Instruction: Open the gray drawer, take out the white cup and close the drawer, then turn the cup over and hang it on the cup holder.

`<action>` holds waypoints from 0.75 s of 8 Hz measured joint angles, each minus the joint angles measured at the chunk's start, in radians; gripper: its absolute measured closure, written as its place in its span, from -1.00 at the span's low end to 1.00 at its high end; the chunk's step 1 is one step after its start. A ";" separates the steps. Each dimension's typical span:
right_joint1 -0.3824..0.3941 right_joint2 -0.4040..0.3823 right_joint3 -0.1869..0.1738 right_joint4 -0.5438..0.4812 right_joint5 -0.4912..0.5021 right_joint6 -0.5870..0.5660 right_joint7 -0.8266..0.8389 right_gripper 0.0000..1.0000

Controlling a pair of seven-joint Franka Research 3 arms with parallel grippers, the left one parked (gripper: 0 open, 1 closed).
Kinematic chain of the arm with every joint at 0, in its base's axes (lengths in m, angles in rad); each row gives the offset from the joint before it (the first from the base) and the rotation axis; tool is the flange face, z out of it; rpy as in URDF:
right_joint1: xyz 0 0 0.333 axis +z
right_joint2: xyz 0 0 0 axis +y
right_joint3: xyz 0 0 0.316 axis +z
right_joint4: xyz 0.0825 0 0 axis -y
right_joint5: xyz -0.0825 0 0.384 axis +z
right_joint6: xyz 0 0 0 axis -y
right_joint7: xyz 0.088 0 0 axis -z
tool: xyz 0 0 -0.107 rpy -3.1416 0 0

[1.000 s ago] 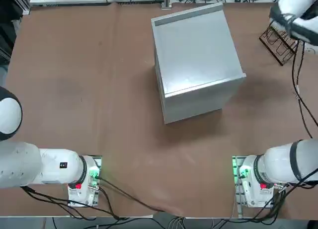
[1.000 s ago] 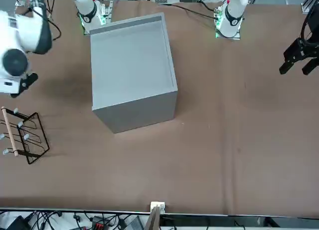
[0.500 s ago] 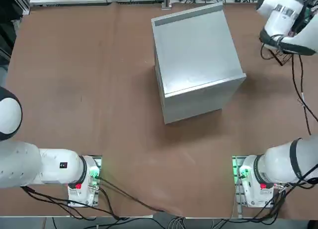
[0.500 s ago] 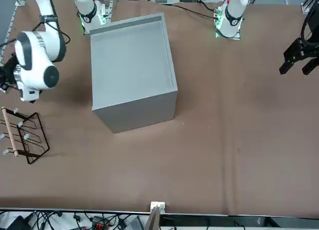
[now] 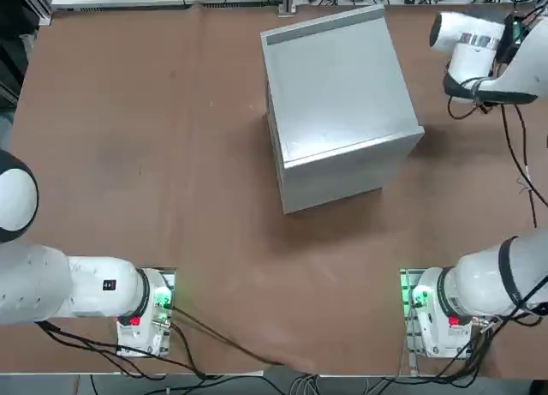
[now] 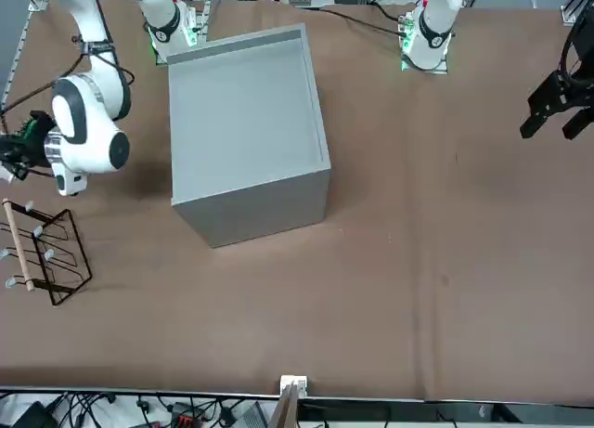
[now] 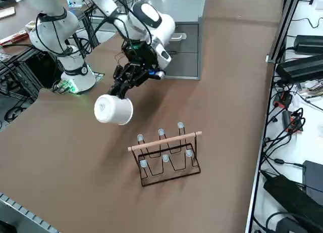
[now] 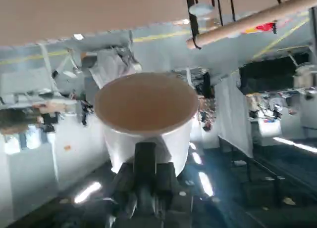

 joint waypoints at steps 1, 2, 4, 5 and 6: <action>0.000 0.024 0.010 0.000 -0.059 -0.028 0.001 0.61; 0.000 0.047 0.017 0.000 -0.098 -0.059 0.002 0.61; 0.000 0.109 0.047 0.001 -0.139 -0.126 0.002 0.61; 0.001 0.149 0.065 0.007 -0.156 -0.155 0.005 0.61; 0.002 0.178 0.076 0.017 -0.164 -0.165 0.014 0.61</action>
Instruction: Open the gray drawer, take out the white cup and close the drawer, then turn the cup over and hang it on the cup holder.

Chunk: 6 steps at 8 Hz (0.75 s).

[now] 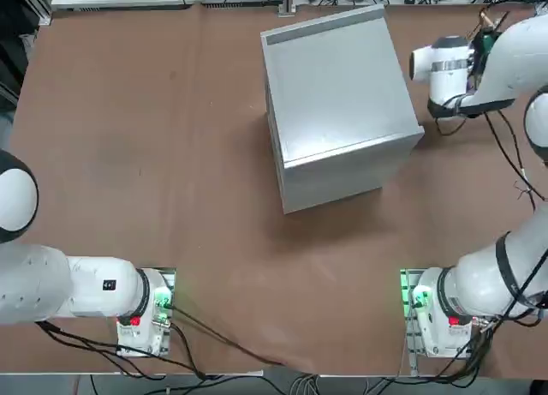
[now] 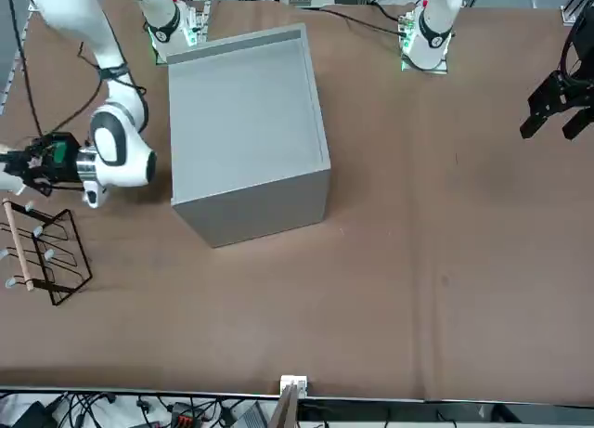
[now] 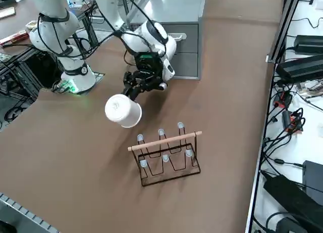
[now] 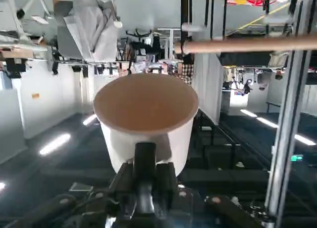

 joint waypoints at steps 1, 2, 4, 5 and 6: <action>0.001 0.014 0.005 0.016 -0.015 0.000 0.000 0.61; 0.001 0.023 0.010 0.028 -0.040 0.000 0.000 0.61; 0.002 0.059 0.012 0.049 -0.075 0.002 0.000 0.61; 0.002 0.087 0.015 0.068 -0.088 0.002 0.000 0.61; 0.003 0.111 0.022 0.085 -0.109 0.002 0.000 0.61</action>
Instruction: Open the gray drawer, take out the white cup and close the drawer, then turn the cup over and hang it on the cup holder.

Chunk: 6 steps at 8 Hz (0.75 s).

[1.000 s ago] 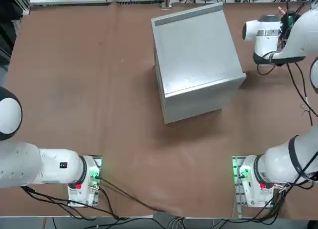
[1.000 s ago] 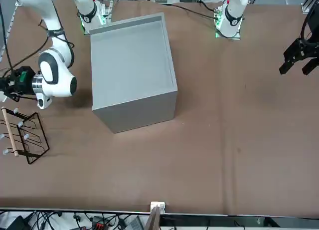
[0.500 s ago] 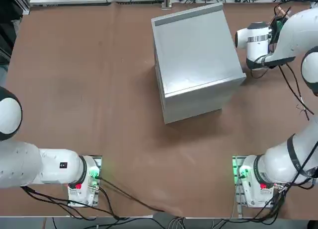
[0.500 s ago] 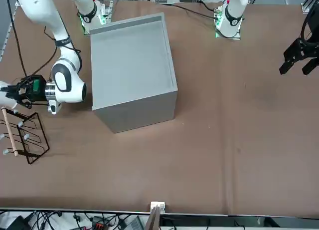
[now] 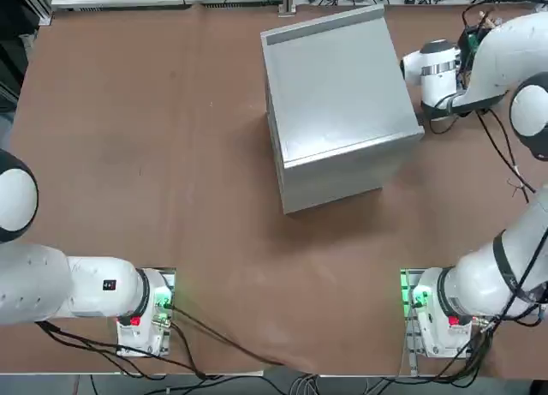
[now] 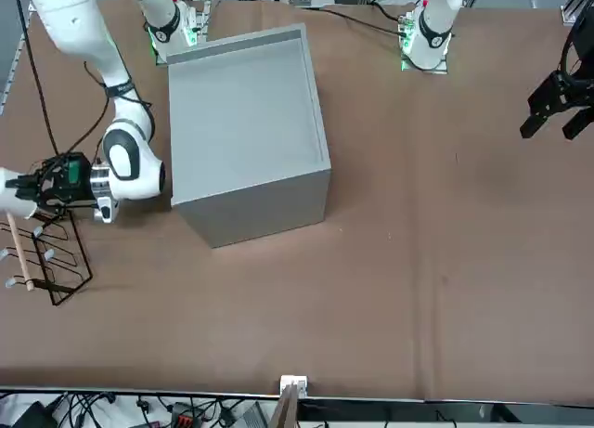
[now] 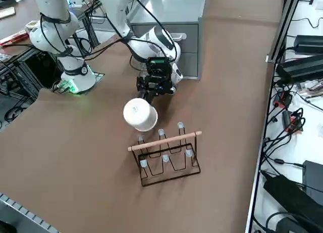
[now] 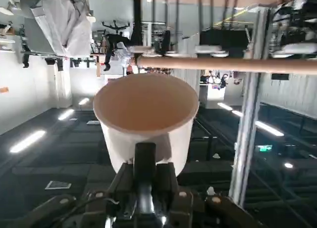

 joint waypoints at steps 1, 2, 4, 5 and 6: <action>0.000 0.019 0.006 0.011 -0.017 0.000 0.000 0.61; 0.001 0.031 0.015 0.021 -0.024 0.002 0.000 0.61; 0.001 0.040 0.022 0.044 -0.052 0.005 -0.001 0.61; -0.001 0.045 0.022 0.048 -0.068 0.010 -0.001 0.61; -0.005 0.049 0.022 0.048 -0.077 0.023 -0.001 0.61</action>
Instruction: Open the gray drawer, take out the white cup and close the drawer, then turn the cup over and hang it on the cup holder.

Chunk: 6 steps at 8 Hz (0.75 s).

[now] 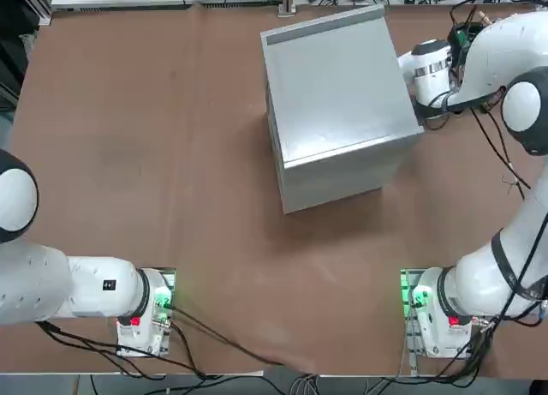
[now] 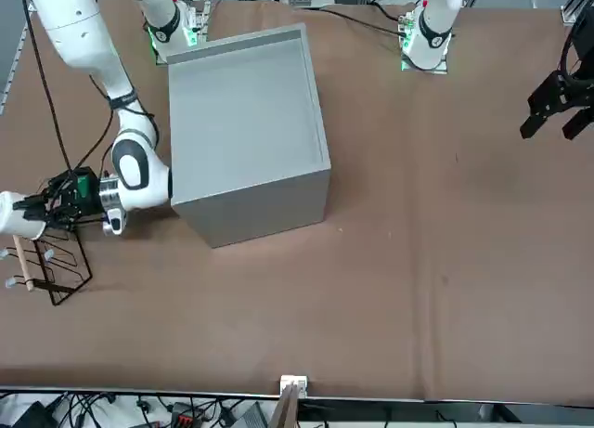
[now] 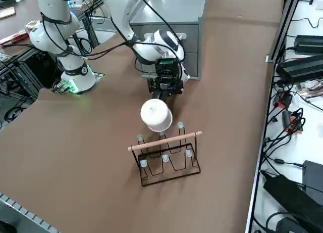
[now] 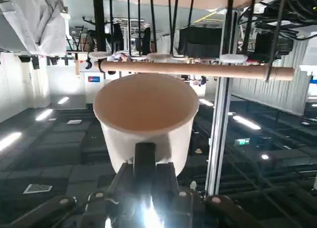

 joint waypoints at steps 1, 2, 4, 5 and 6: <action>-0.005 0.001 0.000 0.000 -0.010 0.013 0.000 0.61; -0.011 0.002 0.000 0.000 -0.022 0.022 0.000 0.61; -0.022 0.014 0.000 0.000 -0.044 0.048 0.000 0.61; -0.027 0.022 0.000 0.001 -0.049 0.055 0.000 0.61; -0.032 0.030 0.000 0.001 -0.053 0.057 0.000 0.61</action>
